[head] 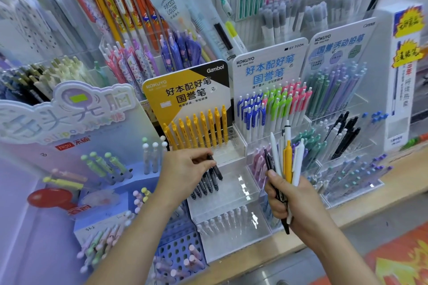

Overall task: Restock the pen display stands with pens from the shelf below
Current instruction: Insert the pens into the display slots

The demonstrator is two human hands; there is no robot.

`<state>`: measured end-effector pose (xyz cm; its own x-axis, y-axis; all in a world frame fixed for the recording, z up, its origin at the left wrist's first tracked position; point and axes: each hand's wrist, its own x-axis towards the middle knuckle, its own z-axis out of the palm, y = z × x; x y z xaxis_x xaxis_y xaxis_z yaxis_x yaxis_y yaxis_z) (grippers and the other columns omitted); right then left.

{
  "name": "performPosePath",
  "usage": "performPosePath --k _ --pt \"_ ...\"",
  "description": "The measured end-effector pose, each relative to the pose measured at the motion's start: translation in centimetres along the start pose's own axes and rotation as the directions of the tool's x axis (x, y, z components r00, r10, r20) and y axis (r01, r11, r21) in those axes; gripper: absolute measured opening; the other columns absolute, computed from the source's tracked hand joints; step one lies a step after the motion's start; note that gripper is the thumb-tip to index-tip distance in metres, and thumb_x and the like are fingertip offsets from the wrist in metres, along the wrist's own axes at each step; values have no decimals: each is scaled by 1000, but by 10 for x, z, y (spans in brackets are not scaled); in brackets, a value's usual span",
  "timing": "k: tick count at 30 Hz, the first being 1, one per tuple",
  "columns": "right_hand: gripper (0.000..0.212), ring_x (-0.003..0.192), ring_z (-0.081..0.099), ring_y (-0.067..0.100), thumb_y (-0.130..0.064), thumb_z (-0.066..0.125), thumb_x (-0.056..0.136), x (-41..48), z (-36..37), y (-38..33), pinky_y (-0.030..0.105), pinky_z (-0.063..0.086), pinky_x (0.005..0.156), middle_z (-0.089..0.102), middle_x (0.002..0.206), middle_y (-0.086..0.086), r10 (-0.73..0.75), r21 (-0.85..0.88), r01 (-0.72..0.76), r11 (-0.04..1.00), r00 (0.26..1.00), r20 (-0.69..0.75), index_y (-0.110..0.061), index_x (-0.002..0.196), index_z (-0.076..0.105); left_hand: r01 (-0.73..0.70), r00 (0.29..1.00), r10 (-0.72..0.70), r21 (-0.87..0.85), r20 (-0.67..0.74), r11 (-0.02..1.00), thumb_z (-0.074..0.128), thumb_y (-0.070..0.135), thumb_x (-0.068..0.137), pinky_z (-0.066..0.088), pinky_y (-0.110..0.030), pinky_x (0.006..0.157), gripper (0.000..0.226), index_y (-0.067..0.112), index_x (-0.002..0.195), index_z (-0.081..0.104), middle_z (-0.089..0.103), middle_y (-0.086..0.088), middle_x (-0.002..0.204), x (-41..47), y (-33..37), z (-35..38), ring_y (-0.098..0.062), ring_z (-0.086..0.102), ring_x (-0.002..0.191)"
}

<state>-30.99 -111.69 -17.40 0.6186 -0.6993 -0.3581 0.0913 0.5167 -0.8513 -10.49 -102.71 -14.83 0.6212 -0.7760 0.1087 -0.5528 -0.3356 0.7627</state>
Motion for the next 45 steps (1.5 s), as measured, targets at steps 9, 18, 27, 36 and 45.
performPosePath --k 9,18,27,36,45 --pt "15 42 32 13 -17 58 93 0 2 0 20 26 38 46 61 6 -5 6 5 1000 1000 17 -9 87 46 -101 993 93 117 66 988 78 19 79 53 -26 82 17 18 96 78 73 6 88 8 -2 4 -9 65 84" --pt "20 48 42 15 -19 64 84 -3 3 1 22 29 37 53 68 9 -11 -22 12 1000 999 35 -2 90 56 -328 943 294 305 154 894 70 22 86 37 -23 75 12 16 93 78 74 3 90 8 -18 20 -17 53 85" --pt "21 53 54 19 -20 65 81 -4 6 0 23 38 39 60 71 15 -15 -14 16 1000 998 60 -2 91 59 -286 957 228 451 180 846 63 37 90 32 -23 78 24 23 108 71 45 12 90 12 -19 29 -8 32 92" --pt "15 60 55 19 -16 67 80 -1 12 3 24 43 47 62 75 14 -57 26 57 998 998 28 -3 87 65 -283 956 198 490 219 824 57 37 94 40 -31 85 23 26 110 69 53 11 97 12 -18 30 -11 38 96" --pt "18 66 55 19 -14 68 80 -1 16 6 28 44 53 61 76 13 -59 50 56 997 997 47 -4 96 67 -369 919 225 504 325 781 61 33 92 41 -28 85 23 26 113 68 66 10 108 22 -13 25 -12 46 99"
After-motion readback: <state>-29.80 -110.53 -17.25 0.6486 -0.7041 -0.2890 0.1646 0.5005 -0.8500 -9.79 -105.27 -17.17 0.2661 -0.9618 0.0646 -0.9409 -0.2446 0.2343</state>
